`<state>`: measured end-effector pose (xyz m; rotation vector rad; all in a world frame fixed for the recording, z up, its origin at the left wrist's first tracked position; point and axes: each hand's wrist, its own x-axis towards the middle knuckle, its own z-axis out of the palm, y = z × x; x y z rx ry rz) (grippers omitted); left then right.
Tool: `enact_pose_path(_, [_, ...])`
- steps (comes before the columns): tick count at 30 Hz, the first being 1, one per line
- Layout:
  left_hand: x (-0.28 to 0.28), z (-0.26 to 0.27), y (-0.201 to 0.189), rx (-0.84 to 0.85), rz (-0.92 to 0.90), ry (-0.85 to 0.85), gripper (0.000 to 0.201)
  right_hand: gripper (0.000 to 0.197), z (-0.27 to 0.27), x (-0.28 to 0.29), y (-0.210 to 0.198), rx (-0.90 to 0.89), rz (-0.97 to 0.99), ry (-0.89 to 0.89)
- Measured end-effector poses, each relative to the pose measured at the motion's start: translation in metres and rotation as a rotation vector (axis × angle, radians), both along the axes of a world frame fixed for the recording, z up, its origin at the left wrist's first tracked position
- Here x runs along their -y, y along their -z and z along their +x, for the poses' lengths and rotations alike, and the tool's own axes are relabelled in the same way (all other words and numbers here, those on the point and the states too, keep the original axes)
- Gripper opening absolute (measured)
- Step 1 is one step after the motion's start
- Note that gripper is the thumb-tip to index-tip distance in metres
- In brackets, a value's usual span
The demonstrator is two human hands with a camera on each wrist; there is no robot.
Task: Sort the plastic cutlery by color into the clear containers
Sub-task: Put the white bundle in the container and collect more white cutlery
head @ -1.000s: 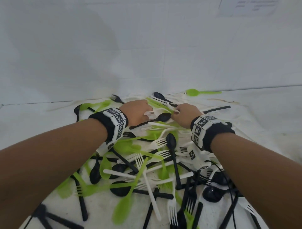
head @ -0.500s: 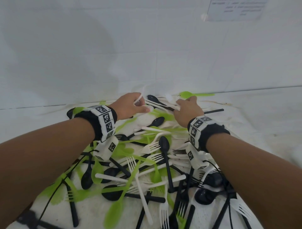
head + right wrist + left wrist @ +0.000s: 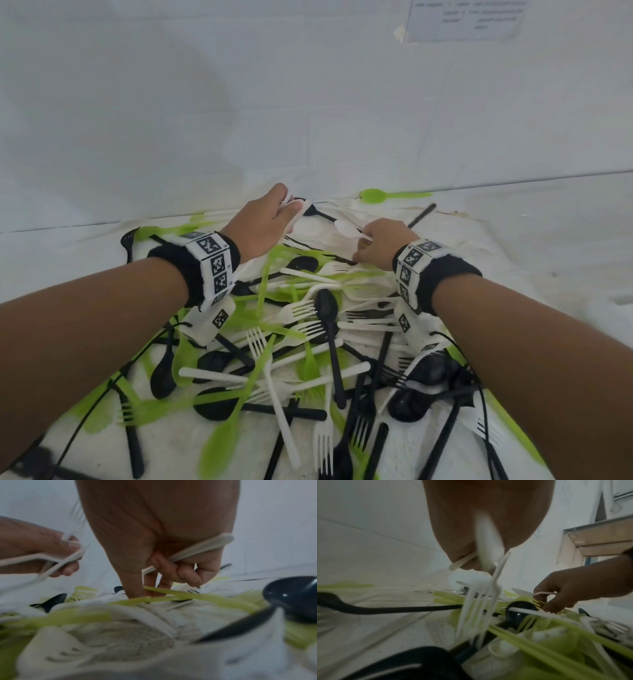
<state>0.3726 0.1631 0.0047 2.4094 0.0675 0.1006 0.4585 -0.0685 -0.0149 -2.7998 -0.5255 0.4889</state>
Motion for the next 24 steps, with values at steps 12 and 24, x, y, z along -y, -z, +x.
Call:
enact_pose_path(12, [0.022,-0.004,-0.013,0.114,0.261,0.022,0.031,0.048,0.011,0.022,0.004,0.101,0.029,0.118])
enact_pose_path(24, [0.02,-0.011,0.005,-0.415,0.629,0.195,0.067,0.049,0.013,0.006,-0.002,-0.034,-0.03,-0.076])
